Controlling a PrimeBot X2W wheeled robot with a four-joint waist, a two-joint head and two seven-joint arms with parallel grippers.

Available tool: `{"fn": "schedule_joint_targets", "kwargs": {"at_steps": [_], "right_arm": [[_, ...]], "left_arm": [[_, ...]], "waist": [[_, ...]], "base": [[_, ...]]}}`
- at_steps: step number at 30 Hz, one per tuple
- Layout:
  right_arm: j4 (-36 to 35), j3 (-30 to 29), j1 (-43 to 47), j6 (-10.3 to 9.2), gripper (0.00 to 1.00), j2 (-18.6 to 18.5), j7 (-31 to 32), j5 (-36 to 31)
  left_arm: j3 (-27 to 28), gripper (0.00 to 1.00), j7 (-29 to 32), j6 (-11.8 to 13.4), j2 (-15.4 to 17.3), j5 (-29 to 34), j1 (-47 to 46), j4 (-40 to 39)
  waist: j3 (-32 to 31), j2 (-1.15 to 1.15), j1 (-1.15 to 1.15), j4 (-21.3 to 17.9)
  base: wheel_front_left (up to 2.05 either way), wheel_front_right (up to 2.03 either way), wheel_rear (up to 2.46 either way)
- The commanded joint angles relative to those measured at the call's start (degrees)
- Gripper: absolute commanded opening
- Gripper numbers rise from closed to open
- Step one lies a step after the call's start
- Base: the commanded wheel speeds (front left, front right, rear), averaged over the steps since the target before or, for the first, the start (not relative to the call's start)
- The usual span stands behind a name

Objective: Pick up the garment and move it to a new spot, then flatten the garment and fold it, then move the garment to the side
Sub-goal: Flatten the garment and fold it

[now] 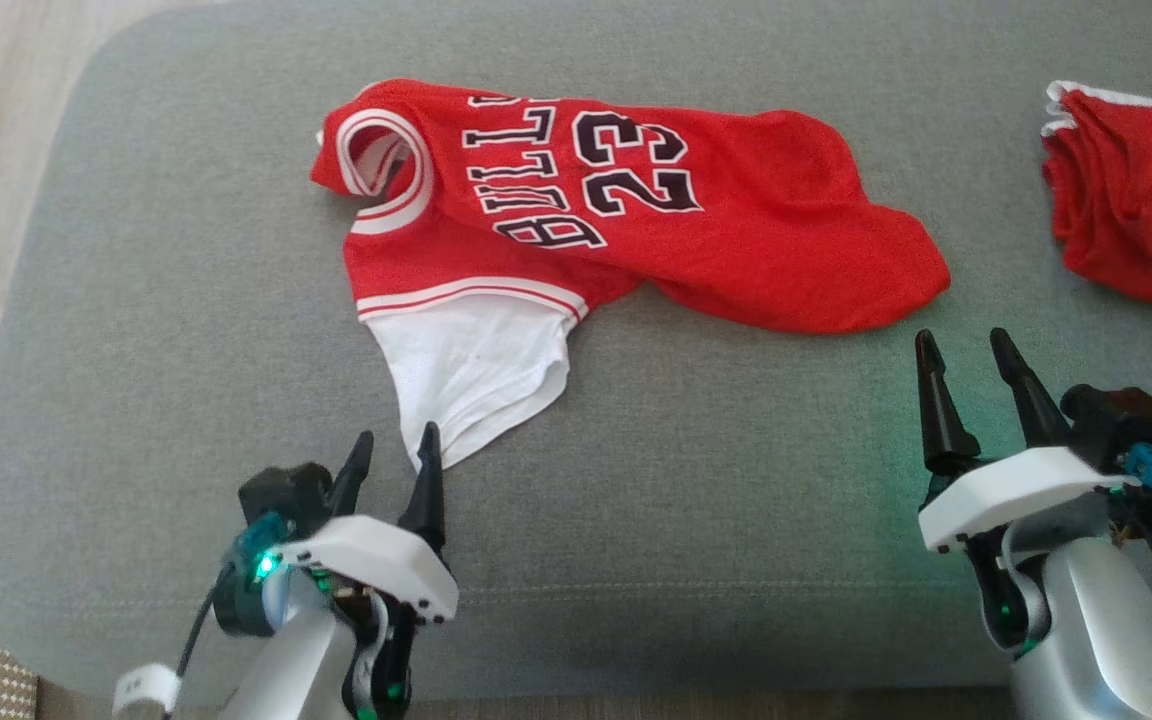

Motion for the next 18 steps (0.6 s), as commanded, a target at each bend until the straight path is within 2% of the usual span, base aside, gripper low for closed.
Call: {"fn": "schedule_joint_targets", "kwargs": {"at_steps": [1,10,18], "right_arm": [[-2.0,1.3,-2.0,-0.01,1.00,-0.6,-0.4,0.4],[-1.6,1.5,-2.7,-0.01,1.00,-0.8,-0.7,0.6],[-1.2,1.2,-3.2,-0.01,1.00,-1.1,-1.0,0.7]], "left_arm": [[1.5,1.00,-0.7,0.6,0.3,-0.8,-3.2,-0.7],[-0.3,1.00,-0.7,2.2,0.3,-5.3,-7.7,10.7],[-3.1,1.00,-0.7,0.7,0.3,-9.2,-9.7,16.1]], "waist": [[0.4,0.00,0.00,-0.5],[1.6,0.00,0.00,-1.9],[2.1,0.00,0.00,-2.2]], "base": [[0.00,0.00,0.00],[0.00,0.00,0.00],[0.00,0.00,0.00]]}}
